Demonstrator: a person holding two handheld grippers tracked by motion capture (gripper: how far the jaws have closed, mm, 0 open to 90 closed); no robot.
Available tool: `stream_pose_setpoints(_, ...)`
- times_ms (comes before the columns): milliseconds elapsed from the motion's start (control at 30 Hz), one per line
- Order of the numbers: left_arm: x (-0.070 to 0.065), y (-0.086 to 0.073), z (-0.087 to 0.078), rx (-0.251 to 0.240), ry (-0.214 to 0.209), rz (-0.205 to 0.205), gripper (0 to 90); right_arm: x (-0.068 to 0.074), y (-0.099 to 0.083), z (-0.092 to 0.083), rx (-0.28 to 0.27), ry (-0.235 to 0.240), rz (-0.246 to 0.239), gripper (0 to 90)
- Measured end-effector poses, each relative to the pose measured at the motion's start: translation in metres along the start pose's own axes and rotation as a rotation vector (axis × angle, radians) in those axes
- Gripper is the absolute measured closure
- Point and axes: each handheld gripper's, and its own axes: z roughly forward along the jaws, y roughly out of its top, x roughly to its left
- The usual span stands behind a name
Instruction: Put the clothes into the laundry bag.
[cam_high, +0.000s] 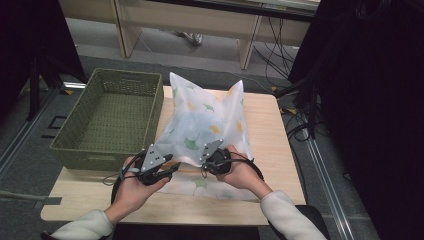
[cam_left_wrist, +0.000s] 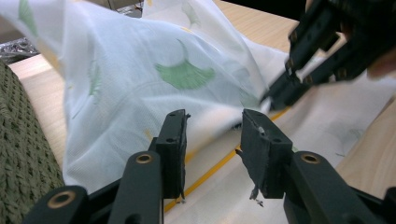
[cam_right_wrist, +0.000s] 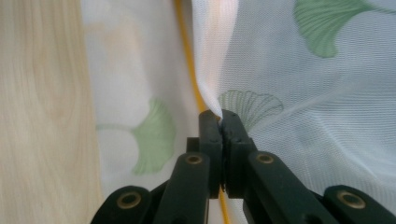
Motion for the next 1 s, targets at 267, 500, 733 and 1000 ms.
stream_pose_setpoints(267, 0.005, -0.008, 0.020, 0.084, -0.007, 0.011, 60.8, -0.002, -0.010, 0.019, 0.129, 0.004, -0.040, 89.6)
stream_pose_setpoints(500, 0.005, -0.016, 0.032, 0.156, -0.022, 0.025, 60.4, -0.008, -0.020, 0.024, 0.198, 0.009, -0.035, 89.7)
stream_pose_setpoints(733, 0.002, -0.017, 0.038, 0.168, -0.030, 0.038, 62.2, -0.005, -0.022, 0.028, 0.216, 0.012, -0.061, 87.3)
stream_pose_setpoints(1000, 0.005, -0.015, 0.035, 0.149, -0.029, 0.037, 60.9, 0.003, -0.022, 0.020, 0.122, 0.008, -0.017, 63.7)
